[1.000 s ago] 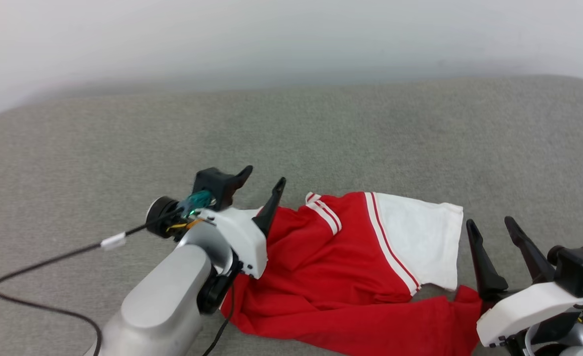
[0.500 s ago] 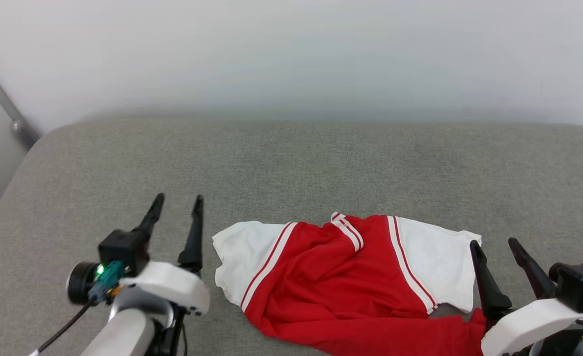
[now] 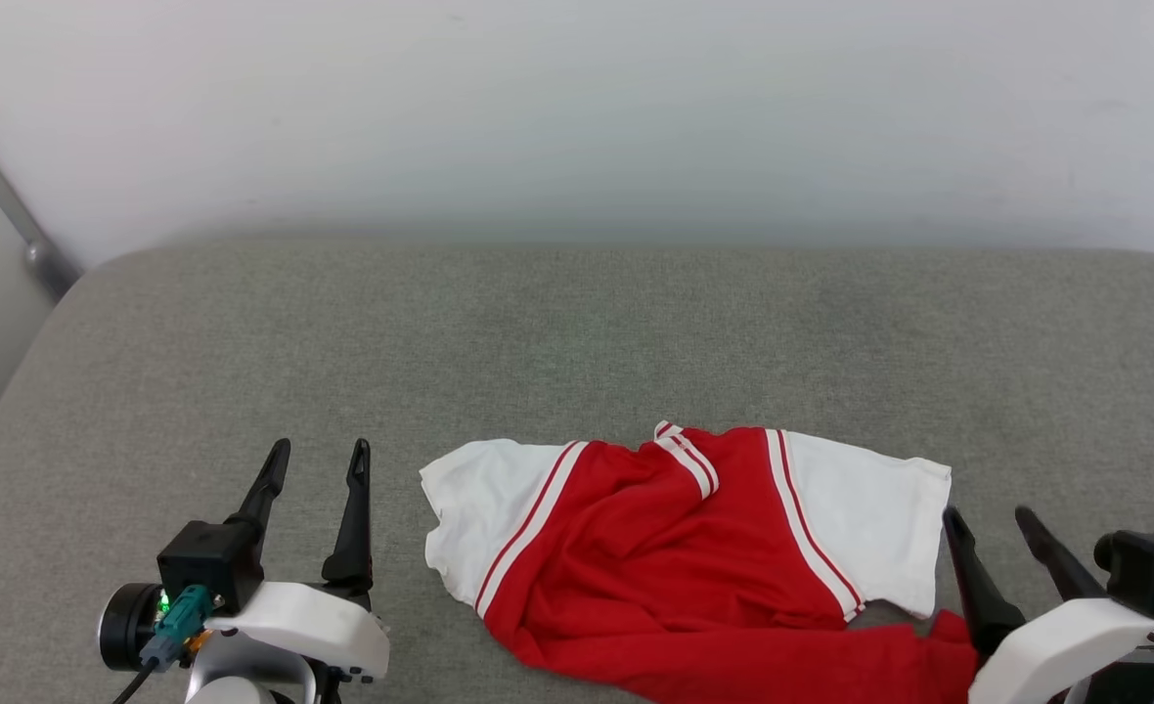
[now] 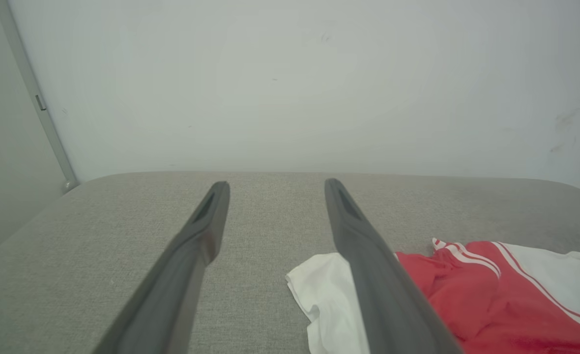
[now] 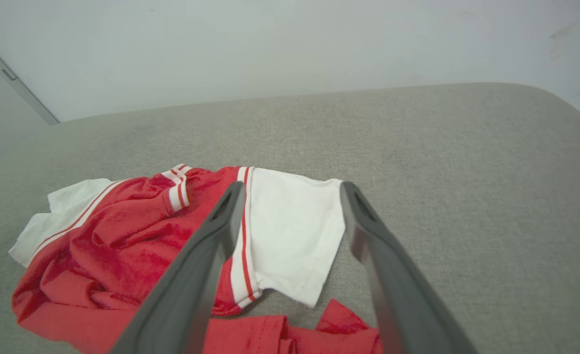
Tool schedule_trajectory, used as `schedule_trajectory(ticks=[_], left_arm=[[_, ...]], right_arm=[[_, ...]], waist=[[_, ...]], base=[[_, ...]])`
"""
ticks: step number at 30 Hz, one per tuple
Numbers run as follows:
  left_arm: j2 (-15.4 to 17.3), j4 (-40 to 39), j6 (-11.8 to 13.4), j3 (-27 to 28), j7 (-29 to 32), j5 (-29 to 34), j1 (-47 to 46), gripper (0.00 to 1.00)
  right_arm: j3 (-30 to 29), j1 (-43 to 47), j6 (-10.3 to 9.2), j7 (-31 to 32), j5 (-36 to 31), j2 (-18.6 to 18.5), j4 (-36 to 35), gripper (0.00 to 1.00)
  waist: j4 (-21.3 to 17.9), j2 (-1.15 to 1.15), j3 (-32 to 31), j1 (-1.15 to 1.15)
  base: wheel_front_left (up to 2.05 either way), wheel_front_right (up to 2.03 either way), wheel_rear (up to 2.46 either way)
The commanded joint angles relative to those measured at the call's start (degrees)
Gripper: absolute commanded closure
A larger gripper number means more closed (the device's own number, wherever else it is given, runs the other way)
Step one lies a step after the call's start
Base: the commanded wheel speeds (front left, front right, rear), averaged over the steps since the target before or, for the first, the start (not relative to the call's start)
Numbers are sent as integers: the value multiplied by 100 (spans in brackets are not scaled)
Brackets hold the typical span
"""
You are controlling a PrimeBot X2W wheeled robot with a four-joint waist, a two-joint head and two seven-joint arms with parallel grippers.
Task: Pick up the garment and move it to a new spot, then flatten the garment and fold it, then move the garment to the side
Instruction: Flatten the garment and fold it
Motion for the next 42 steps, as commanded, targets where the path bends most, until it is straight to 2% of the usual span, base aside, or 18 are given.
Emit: schedule_trajectory(ticks=[1,4,8,16,23,30,31,33,37,42], left_arm=[[28,-37,8,14,-15,-11,35,0],[20,-94,16,33,-16,18,-83,0],[-18,-178,-11,77,-20,74,-223,0],[-215,-272,-155,212,-27,217,-532,0],[-459,-209,-403,383,-28,398,-748,0],[-647,-3,-637,532,-28,513,-811,0],[-668,35,-661,549,-29,520,-805,0],[-687,107,-716,599,-29,515,-787,0],[-605,314,-923,600,8,407,-755,0],[-341,543,-1280,594,458,170,-982,0]], right_arm=[[-78,-49,-2,90,19,4,78,0],[-428,-309,-2,621,249,-143,473,0],[-737,-744,-2,1677,564,-389,1073,0],[-701,-1894,-2,3095,879,-776,1628,0],[-574,-2655,-2,3677,766,-1002,2099,0],[-447,-2652,-2,4146,838,-845,2834,0],[-443,-2620,-2,4198,895,-797,2903,43],[-389,-2608,-1,4201,932,-781,2930,100],[-303,-2655,-1,3994,940,-884,2746,100],[-253,-2656,-2,3663,935,-1027,2351,100]], waist=[[-11,0,45,0],[13,0,201,0],[117,0,507,0],[389,0,1208,0],[600,0,1650,0],[669,0,1794,0],[670,0,1796,0],[657,0,1786,0],[576,0,1667,0],[445,0,1400,0]], base=[[0,0,0],[0,0,0],[0,0,0],[0,0,0],[0,0,0],[0,0,0],[0,0,0],[0,0,0],[0,0,0],[0,0,0]])
